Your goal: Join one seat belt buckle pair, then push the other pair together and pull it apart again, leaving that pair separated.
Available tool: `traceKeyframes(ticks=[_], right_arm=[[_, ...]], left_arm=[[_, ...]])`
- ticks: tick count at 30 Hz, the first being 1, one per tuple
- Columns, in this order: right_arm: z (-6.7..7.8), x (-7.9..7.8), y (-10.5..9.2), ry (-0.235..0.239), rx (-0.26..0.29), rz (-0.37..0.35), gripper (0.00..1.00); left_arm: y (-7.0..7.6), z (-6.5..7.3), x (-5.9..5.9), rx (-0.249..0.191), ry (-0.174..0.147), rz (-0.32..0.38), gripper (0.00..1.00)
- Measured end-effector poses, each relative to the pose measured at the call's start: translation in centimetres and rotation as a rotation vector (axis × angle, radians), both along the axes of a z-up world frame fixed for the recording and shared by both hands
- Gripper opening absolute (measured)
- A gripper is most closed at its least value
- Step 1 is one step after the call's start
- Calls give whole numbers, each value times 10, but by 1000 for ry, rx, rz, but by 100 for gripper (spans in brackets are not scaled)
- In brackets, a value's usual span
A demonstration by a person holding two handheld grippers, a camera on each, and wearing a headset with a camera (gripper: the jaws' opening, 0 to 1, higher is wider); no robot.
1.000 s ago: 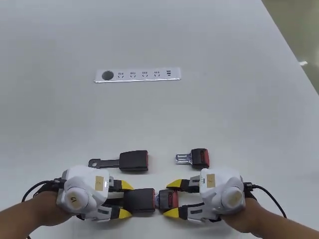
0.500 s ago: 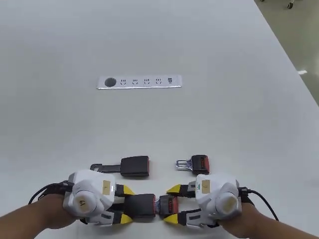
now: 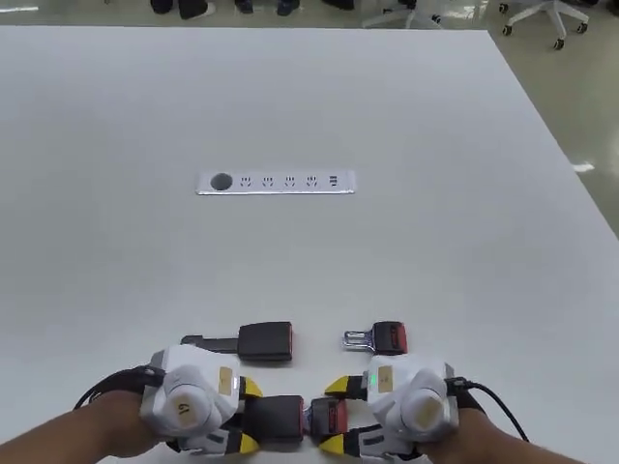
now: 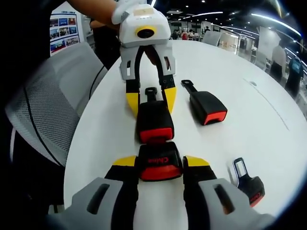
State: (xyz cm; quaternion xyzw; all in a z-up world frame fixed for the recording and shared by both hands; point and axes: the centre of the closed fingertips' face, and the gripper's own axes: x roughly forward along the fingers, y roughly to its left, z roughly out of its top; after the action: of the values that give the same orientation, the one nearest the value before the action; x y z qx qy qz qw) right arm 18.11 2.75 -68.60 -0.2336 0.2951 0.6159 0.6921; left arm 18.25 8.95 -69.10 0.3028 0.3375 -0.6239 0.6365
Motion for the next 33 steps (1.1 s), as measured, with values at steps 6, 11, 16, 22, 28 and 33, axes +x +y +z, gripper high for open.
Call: traceKeyframes(ticks=[6, 11, 16, 22, 28, 33], right_arm=[[6, 2, -1, -18, -15, -22, 54], [16, 12, -7, -8, 21, -92, 60], [24, 13, -10, -13, 36, -116, 61], [36, 17, -15, -17, 64, -150, 61], [45, 24, -26, -26, 67, -187, 61], [49, 37, -42, -37, 67, -212, 62]], left_arm=[[-2, 3, -8, 5, 39, 17, 51], [-3, 18, -6, -41, 48, 92, 61], [-1, 29, -1, -85, 54, 164, 67], [4, 38, 3, -93, 28, 196, 70], [5, 49, 12, -112, 10, 238, 71], [9, 53, 21, -118, -6, 266, 71]])
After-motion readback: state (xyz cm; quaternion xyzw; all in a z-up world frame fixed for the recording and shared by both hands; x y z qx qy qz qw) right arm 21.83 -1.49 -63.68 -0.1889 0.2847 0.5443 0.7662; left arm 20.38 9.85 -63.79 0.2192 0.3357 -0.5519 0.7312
